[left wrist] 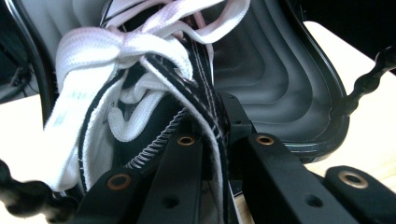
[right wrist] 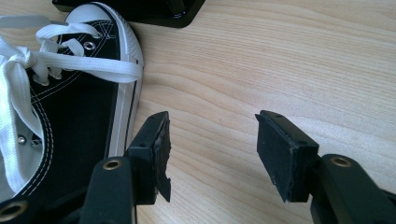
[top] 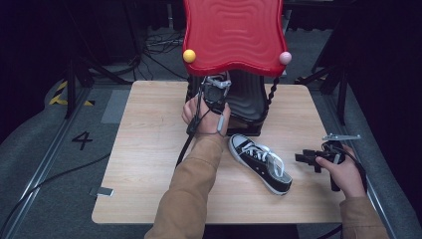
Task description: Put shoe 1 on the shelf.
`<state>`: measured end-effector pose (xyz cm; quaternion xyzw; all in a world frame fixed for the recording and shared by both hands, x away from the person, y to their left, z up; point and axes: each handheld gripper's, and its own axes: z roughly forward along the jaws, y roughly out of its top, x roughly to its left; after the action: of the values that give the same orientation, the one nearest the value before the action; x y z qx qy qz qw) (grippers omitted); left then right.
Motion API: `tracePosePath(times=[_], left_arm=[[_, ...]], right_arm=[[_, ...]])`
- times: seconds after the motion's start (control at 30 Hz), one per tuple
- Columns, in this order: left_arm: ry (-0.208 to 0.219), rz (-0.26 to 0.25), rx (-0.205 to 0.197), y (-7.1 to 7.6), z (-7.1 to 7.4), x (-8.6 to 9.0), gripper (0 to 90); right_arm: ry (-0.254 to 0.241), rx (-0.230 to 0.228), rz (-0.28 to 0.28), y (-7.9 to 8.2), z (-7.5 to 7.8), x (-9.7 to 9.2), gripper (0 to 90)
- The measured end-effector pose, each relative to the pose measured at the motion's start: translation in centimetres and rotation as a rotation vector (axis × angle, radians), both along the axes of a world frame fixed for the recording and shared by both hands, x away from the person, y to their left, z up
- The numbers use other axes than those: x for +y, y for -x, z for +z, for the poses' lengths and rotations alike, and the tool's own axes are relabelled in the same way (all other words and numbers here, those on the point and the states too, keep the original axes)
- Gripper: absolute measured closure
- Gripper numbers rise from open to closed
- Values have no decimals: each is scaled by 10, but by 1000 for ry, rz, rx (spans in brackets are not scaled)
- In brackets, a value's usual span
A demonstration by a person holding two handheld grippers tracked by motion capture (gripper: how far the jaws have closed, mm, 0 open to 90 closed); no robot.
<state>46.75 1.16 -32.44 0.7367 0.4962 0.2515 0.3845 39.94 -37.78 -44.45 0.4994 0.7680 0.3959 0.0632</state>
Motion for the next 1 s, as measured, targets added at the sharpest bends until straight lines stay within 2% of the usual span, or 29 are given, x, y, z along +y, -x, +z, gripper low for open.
tracePosePath(times=[0.03, 0.1, 0.13, 0.23, 0.37, 0.5, 0.6, 0.67, 0.7, 0.73, 0.77, 0.8, 0.83, 0.9, 1.0], left_arm=[[0, -6, 1, 0, 0, 0, 871], [-38, -7, -9, 0, -2, -5, 871], [-38, -7, -9, 0, -2, -5, 871], [6, -3, -6, -3, -3, -3, 872], [48, 25, -64, -5, 1, -5, 867], [28, 42, -90, -17, -2, -1, 870], [30, 43, -84, -20, -2, -7, 868], [0, 42, -64, -22, -3, -12, 868], [-12, 41, -40, -24, -5, -14, 867], [-12, 41, -40, -24, -5, -14, 863], [-27, 51, 43, -28, -10, -18, 861], [-27, 51, 43, -28, -10, -18, 846], [-10, 20, 88, -31, -13, -17, 846], [33, 5, 107, -31, -15, -14, 799], [59, -23, 138, -28, -11, -12, 701]], right_arm=[[3, -1, 4, 0, -1, 0, 453], [3, 1, 4, 1, -1, 0, 451], [3, 1, 4, 1, -1, 0, 451], [0, 1, 3, 1, -1, 0, 449], [5, 5, 4, 2, -2, 0, 449], [4, 4, 8, 3, -4, -2, 446], [7, 15, -7, 4, -7, -6, 446], [11, 20, -9, 4, -9, -7, 445], [13, 19, -8, 5, -9, -7, 446], [12, 17, -6, 6, -9, -7, 446], [12, 16, -6, 6, -9, -6, 445], [12, 16, -6, 6, -9, -6, 445], [12, 14, -6, 6, -8, -6, 446], [13, 12, 0, 7, -7, -4, 442], [14, 13, 2, 6, -7, -4, 441]])
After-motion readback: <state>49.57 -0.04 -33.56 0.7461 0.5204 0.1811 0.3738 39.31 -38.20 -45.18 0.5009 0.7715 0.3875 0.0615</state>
